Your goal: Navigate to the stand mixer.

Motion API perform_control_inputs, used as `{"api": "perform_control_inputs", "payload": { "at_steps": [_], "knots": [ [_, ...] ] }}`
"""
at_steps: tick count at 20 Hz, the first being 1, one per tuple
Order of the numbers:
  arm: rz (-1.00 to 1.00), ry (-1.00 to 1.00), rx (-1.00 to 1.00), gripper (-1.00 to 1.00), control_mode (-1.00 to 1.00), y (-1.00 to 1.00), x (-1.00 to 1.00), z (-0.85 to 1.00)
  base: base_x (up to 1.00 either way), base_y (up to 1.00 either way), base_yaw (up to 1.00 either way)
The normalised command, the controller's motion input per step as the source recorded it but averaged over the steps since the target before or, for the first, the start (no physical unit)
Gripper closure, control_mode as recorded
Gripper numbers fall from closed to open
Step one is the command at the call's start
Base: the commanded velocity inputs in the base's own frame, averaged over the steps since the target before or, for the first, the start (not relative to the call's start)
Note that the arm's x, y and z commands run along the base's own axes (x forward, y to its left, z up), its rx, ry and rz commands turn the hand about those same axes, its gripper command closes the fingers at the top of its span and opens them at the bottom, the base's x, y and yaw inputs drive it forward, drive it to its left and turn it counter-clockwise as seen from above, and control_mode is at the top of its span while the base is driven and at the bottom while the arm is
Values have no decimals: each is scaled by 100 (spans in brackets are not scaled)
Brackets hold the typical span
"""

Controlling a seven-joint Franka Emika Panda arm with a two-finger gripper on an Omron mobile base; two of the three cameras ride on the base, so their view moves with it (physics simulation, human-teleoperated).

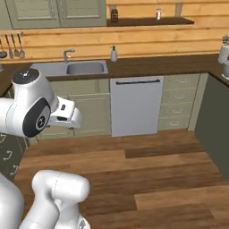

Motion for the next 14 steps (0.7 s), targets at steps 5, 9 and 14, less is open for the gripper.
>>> {"api": "perform_control_inputs", "payload": {
  "at_steps": [5, 9, 14],
  "knots": [
    [0, 0, 0, -100, 100, 0, 0, 0, 100, 2, 0],
    [0, 0, 0, -100, 100, 0, 0, 0, 100, 7, -5],
    [0, 0, 0, -100, 100, 0, 0, 0, 100, 0, -9]
  ]
}}
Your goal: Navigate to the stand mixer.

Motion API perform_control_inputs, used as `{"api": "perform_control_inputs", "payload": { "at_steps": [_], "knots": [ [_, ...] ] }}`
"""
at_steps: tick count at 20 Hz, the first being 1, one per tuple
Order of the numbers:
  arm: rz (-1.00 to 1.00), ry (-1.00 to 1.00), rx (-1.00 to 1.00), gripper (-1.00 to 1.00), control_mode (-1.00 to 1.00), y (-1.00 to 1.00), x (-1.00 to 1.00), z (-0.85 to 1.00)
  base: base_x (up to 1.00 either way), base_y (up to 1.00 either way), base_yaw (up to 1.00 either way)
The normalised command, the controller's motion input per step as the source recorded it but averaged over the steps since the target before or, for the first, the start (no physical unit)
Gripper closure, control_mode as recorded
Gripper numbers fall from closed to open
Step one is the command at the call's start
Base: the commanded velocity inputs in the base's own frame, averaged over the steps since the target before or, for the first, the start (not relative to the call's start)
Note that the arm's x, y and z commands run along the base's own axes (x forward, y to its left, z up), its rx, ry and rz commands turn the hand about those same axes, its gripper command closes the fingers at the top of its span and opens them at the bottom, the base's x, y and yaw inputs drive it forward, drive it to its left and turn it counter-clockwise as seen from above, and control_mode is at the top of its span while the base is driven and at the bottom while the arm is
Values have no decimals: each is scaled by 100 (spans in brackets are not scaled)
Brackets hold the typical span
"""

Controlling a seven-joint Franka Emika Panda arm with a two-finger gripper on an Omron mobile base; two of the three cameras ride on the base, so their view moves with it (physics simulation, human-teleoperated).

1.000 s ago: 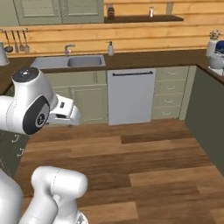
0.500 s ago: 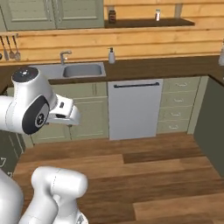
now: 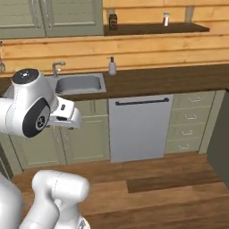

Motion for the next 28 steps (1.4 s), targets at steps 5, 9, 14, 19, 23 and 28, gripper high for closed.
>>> {"api": "perform_control_inputs", "payload": {
  "at_steps": [5, 9, 14, 19, 23, 28],
  "knots": [
    [0, 0, 0, -100, 100, 0, 0, 0, 53, 0, -61],
    [0, 0, 0, -100, 100, 0, 0, 0, 0, 9, -93],
    [0, 0, 0, -100, 100, 0, 0, 0, 9, 21, -92],
    [0, 0, 0, -100, 100, 0, 0, 0, 65, 40, -71],
    [0, 0, 0, -100, 100, 0, 0, 0, 100, 83, -50],
    [0, 0, 0, -100, 100, 0, 0, 0, 100, 88, -35]
  ]
}}
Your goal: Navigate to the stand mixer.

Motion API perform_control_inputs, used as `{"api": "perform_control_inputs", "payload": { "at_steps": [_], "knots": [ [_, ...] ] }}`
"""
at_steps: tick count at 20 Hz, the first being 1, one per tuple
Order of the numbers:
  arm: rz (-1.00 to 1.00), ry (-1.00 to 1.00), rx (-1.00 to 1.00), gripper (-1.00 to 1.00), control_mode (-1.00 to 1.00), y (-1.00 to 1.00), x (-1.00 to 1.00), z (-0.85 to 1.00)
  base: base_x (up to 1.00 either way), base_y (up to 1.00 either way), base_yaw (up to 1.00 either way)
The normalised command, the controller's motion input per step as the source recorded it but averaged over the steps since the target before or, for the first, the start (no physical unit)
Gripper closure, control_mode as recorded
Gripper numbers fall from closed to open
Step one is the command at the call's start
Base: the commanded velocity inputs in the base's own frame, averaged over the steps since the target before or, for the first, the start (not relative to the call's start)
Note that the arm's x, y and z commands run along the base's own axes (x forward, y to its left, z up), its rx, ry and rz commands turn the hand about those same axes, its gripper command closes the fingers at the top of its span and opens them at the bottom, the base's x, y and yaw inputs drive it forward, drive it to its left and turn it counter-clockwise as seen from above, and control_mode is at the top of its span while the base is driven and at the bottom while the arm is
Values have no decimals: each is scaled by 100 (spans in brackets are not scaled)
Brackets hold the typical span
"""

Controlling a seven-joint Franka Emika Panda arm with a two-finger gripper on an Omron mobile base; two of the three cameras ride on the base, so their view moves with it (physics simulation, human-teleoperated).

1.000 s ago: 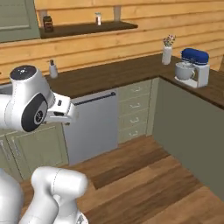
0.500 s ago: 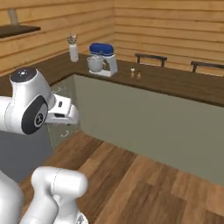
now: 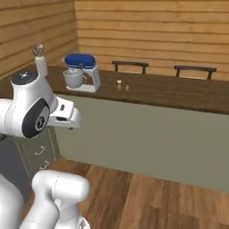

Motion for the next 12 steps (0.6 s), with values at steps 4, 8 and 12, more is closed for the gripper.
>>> {"api": "perform_control_inputs", "payload": {
  "at_steps": [4, 8, 12],
  "knots": [
    [0, 0, 0, -100, 100, 0, 0, 0, 93, 69, -24],
    [0, 0, 0, -100, 100, 0, 0, 0, 82, 49, -14],
    [0, 0, 0, -100, 100, 0, 0, 0, 97, 52, -19]
  ]
}}
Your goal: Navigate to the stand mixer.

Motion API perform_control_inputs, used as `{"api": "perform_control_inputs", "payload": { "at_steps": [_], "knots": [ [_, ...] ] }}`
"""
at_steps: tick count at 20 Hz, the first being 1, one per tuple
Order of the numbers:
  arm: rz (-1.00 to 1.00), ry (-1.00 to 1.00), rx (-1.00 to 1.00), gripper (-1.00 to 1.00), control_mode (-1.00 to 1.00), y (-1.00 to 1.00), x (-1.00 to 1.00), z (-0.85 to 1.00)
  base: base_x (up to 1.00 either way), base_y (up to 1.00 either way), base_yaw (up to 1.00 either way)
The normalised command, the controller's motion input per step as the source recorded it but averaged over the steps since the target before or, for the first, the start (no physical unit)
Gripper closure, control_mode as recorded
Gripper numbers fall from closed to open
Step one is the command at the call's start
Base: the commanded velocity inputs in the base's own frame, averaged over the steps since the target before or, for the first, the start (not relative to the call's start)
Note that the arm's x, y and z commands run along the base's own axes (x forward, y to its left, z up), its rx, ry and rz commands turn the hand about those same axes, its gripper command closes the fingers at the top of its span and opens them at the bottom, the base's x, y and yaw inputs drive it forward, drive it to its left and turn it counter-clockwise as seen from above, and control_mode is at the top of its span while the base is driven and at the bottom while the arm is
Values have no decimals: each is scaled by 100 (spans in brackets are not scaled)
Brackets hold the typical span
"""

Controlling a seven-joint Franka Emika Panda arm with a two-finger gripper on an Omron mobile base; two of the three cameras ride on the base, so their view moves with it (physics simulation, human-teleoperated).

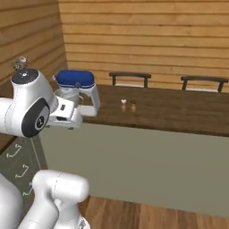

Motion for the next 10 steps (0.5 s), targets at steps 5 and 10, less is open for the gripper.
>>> {"api": "perform_control_inputs", "payload": {
  "at_steps": [5, 10],
  "knots": [
    [0, 0, 0, -100, 100, 0, 0, 0, 97, 39, -17],
    [0, 0, 0, -100, 100, 0, 0, 0, 78, 43, -14]
  ]
}}
